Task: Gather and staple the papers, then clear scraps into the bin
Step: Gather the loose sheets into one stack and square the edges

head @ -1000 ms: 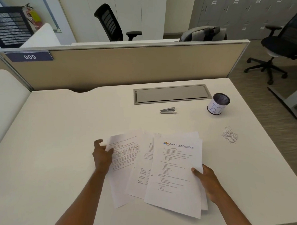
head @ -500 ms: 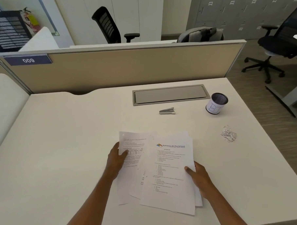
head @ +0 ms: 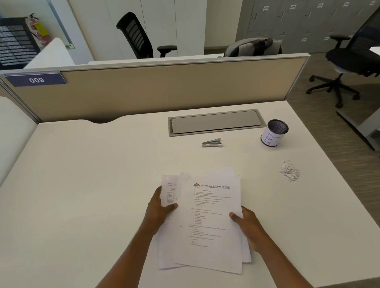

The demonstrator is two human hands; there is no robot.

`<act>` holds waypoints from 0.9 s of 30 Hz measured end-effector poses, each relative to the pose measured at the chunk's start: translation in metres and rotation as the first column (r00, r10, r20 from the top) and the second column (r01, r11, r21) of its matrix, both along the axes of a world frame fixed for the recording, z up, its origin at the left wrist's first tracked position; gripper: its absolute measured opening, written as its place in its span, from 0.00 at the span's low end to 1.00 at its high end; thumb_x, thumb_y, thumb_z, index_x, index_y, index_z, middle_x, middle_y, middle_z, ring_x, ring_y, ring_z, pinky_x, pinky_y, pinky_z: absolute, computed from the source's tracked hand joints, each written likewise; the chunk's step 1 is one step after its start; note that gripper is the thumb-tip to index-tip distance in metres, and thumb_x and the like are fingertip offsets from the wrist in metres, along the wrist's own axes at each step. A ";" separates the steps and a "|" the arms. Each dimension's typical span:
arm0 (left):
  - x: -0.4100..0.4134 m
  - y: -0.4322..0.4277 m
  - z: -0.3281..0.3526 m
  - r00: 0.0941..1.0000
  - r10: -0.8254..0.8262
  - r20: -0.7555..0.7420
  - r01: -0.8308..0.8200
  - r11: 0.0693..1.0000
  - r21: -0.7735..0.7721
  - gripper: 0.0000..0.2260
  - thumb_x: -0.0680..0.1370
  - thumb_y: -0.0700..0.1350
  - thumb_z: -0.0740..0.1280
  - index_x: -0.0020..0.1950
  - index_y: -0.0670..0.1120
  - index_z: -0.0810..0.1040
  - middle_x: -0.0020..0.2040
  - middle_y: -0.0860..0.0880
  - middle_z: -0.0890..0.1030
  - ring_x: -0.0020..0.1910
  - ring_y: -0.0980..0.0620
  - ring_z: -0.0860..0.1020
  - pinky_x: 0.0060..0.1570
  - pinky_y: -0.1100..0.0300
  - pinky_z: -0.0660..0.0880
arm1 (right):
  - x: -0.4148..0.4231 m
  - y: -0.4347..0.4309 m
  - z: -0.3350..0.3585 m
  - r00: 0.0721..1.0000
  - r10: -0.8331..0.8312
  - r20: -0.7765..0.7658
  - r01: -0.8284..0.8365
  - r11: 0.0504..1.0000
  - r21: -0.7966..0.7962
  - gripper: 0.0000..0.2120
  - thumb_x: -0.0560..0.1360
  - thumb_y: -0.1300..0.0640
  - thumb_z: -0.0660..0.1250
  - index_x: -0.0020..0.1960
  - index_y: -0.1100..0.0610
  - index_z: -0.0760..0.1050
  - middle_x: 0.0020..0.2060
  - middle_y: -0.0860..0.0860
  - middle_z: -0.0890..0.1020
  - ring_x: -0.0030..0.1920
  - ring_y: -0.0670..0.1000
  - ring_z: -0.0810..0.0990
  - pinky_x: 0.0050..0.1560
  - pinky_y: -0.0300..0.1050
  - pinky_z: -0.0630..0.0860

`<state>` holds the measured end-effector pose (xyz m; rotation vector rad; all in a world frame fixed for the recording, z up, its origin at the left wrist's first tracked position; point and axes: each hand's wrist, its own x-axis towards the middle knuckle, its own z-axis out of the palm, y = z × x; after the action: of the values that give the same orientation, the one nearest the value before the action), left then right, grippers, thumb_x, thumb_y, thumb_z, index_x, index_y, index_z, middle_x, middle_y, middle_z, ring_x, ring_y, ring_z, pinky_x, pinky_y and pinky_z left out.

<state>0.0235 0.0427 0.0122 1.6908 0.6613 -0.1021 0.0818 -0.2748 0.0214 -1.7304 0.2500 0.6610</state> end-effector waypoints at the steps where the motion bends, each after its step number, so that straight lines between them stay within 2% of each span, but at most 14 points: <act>1: 0.000 0.000 0.002 1.000 -0.003 -0.006 0.003 1.000 -0.003 0.32 0.75 0.39 0.78 0.75 0.55 0.72 0.63 0.51 0.86 0.59 0.48 0.86 0.59 0.44 0.85 | -0.001 -0.003 0.002 1.000 -0.027 -0.006 0.027 1.000 0.010 0.12 0.82 0.60 0.67 0.63 0.49 0.79 0.56 0.45 0.87 0.55 0.48 0.86 0.50 0.41 0.81; 4: -0.001 0.001 0.005 0.999 -0.027 -0.035 0.027 1.000 -0.001 0.23 0.81 0.36 0.68 0.74 0.52 0.73 0.64 0.49 0.85 0.60 0.46 0.85 0.60 0.43 0.84 | -0.004 -0.010 0.005 0.998 -0.059 0.009 0.059 0.998 0.001 0.12 0.82 0.60 0.67 0.63 0.50 0.79 0.56 0.45 0.86 0.56 0.47 0.85 0.49 0.40 0.79; 7: -0.002 -0.001 0.009 0.997 -0.049 -0.052 0.048 0.999 -0.018 0.22 0.80 0.35 0.59 0.70 0.52 0.76 0.62 0.48 0.86 0.58 0.45 0.86 0.59 0.42 0.84 | -0.005 -0.009 0.005 0.998 -0.047 0.050 0.048 0.998 -0.030 0.13 0.82 0.60 0.68 0.65 0.50 0.79 0.57 0.46 0.86 0.58 0.49 0.84 0.55 0.44 0.79; 12: -0.007 -0.020 0.014 1.000 -0.004 -0.005 0.003 0.997 -0.076 0.20 0.83 0.35 0.57 0.66 0.53 0.79 0.60 0.49 0.87 0.60 0.43 0.85 0.58 0.49 0.83 | -0.006 0.017 0.010 0.994 -0.051 0.094 0.054 0.998 -0.028 0.12 0.81 0.60 0.69 0.63 0.53 0.79 0.57 0.48 0.86 0.55 0.47 0.85 0.48 0.37 0.79; 14: -0.007 -0.030 0.020 0.999 0.042 0.008 -0.041 0.992 -0.119 0.13 0.88 0.43 0.59 0.64 0.56 0.80 0.59 0.57 0.87 0.61 0.53 0.85 0.58 0.56 0.81 | -0.005 0.027 0.008 0.993 -0.052 0.107 0.055 0.998 -0.033 0.11 0.81 0.60 0.69 0.63 0.53 0.78 0.58 0.48 0.85 0.55 0.48 0.84 0.49 0.39 0.79; 16: -0.008 -0.039 0.025 0.998 0.063 0.026 -0.060 0.992 -0.112 0.07 0.88 0.51 0.61 0.60 0.59 0.78 0.55 0.64 0.86 0.54 0.67 0.84 0.51 0.65 0.79 | -0.005 0.035 0.006 0.991 -0.053 0.120 0.058 0.997 -0.042 0.11 0.80 0.60 0.69 0.62 0.53 0.76 0.58 0.50 0.84 0.56 0.49 0.84 0.51 0.42 0.80; 18: -0.009 -0.041 0.023 0.998 0.038 0.051 -0.035 0.997 -0.067 0.08 0.86 0.53 0.66 0.64 0.56 0.77 0.60 0.58 0.86 0.53 0.62 0.86 0.49 0.63 0.81 | -0.005 0.041 0.004 0.991 -0.050 0.123 0.058 0.996 -0.066 0.12 0.80 0.58 0.70 0.62 0.52 0.74 0.60 0.52 0.83 0.57 0.52 0.83 0.56 0.49 0.81; 21: -0.012 -0.041 0.019 0.995 -0.010 0.101 0.009 1.000 0.006 0.12 0.84 0.50 0.70 0.67 0.55 0.75 0.60 0.54 0.87 0.56 0.52 0.87 0.54 0.52 0.85 | -0.005 0.047 0.004 0.990 -0.043 0.137 0.054 0.996 -0.075 0.12 0.80 0.57 0.70 0.61 0.51 0.71 0.60 0.53 0.82 0.57 0.53 0.83 0.60 0.52 0.80; 25: -0.012 -0.042 0.034 0.988 0.001 0.153 0.005 0.999 -0.041 0.10 0.85 0.44 0.67 0.65 0.54 0.77 0.58 0.51 0.88 0.53 0.51 0.88 0.50 0.56 0.86 | -0.004 0.046 0.010 0.978 -0.018 0.210 0.037 0.995 -0.091 0.13 0.79 0.57 0.72 0.61 0.51 0.74 0.61 0.52 0.83 0.56 0.50 0.82 0.59 0.50 0.80; 27: -0.010 -0.038 0.044 0.982 -0.003 0.187 0.020 0.996 -0.092 0.10 0.86 0.42 0.67 0.66 0.52 0.78 0.59 0.48 0.89 0.55 0.46 0.88 0.53 0.49 0.86 | -0.001 0.042 0.012 0.968 -0.046 0.247 0.069 0.994 -0.083 0.21 0.77 0.56 0.75 0.67 0.51 0.73 0.63 0.50 0.80 0.60 0.52 0.81 0.61 0.52 0.79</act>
<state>0.0132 0.0044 0.0563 1.5913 0.4990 0.0174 0.0812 -0.2326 0.0332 -1.8650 0.1590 0.3933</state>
